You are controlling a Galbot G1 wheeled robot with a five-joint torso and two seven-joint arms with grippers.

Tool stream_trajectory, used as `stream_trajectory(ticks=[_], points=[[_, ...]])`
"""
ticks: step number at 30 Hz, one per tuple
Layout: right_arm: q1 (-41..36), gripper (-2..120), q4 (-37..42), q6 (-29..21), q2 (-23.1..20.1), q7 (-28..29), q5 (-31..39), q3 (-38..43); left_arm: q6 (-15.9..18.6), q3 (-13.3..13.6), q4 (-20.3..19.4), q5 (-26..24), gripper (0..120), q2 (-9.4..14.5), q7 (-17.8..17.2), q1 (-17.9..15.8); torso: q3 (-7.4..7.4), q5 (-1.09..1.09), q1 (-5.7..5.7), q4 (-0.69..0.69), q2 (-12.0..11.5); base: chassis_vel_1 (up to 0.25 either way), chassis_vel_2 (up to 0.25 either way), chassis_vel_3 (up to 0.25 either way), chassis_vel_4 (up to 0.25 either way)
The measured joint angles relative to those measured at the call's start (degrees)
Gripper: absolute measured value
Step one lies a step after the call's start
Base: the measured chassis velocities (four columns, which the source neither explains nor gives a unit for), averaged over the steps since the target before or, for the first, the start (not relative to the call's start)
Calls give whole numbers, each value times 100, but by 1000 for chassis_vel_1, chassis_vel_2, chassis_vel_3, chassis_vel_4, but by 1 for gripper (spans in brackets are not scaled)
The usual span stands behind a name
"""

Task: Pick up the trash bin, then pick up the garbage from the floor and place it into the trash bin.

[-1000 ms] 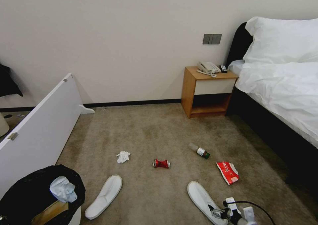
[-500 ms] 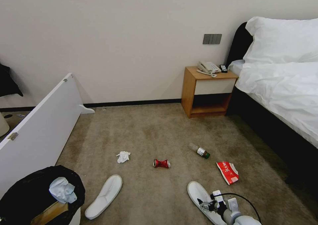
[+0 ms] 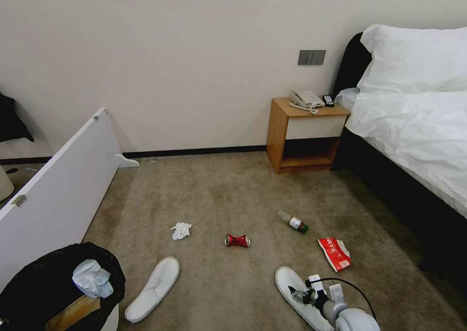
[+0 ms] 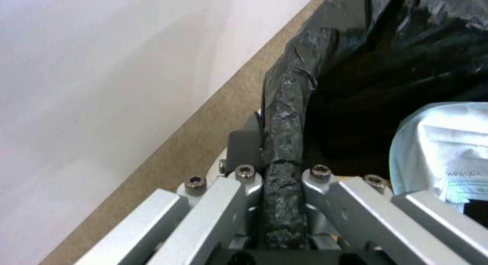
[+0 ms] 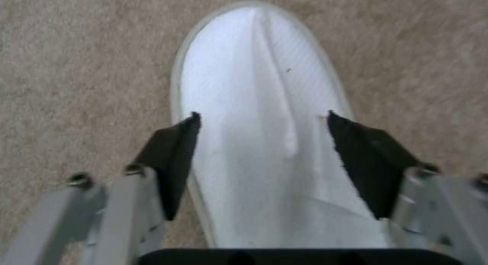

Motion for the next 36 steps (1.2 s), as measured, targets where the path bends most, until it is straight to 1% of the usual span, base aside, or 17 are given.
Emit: stream_trajectory(ticks=[2,3,6,7,8,9,10,11,12,14,15,17,30,32,34,35,36], points=[[54,54,-91,1,54,-28,22,-8,0,-12,-3,-5,3,7,-2,5,0,0,0,0,0,0,0,0,0],[54,54,-91,1,54,-28,22,-8,0,-12,-3,-5,3,7,-2,5,0,0,0,0,0,0,0,0,0],[82,37,-151,0,89,-36,36,-25,0,-17,-3,-13,3,11,-3,13,0,0,0,0,0,0,0,0,0],[82,37,-151,0,89,-36,36,-25,0,-17,-3,-13,3,11,-3,13,0,0,0,0,0,0,0,0,0],[82,33,-152,-1,90,-35,38,-25,0,-19,-5,-15,3,12,-3,13,0,-1,0,0,0,0,0,0,0],[74,27,-146,-2,84,-36,44,-24,0,-20,-9,-20,3,14,-3,12,0,-1,0,0,0,0,0,0,0],[56,23,-127,-3,69,-36,46,-19,0,-21,-13,-25,3,17,-3,12,0,0,0,1,0,0,0,0,0],[56,23,-127,-3,69,-36,46,-19,0,-21,-13,-25,3,17,-3,12,0,0,0,1,0,0,0,0,0],[31,17,-94,-3,47,-36,48,-8,0,-24,-17,-30,3,21,-3,10,0,0,0,0,0,0,0,0,0],[3,9,-38,-4,-2,-36,49,33,0,-25,-24,-37,3,27,-3,8,0,-1,0,0,0,0,0,0,0],[3,9,-38,-4,-2,-36,49,33,0,-25,-24,-37,3,27,-3,8,0,-1,0,0,0,0,0,0,0],[-21,0,3,-8,-37,-35,49,77,0,-23,-30,-36,3,28,-3,7,0,0,0,0,0,0,0,0,0],[-289,0,353,48,-128,-5,-254,230,0,-6,-68,-80,3,34,6,35,0,0,0,0,0,0,0,0,0],[-446,0,725,211,-199,-8,-383,440,0,-6,-84,-90,3,42,10,50,0,0,0,0,0,0,0,0,0],[-509,0,885,264,-225,-10,-389,515,0,-7,-87,-91,3,45,11,55,-1,-1,0,0,0,0,0,0,0],[-625,0,1229,388,-285,-23,-371,639,0,-7,-98,-92,3,48,12,64,-1,-1,0,-2,0,0,0,0,0],[-625,0,1229,388,-285,-23,-371,639,0,-7,-98,-92,3,48,12,64,-1,-1,0,-2,0,0,0,0,0]])
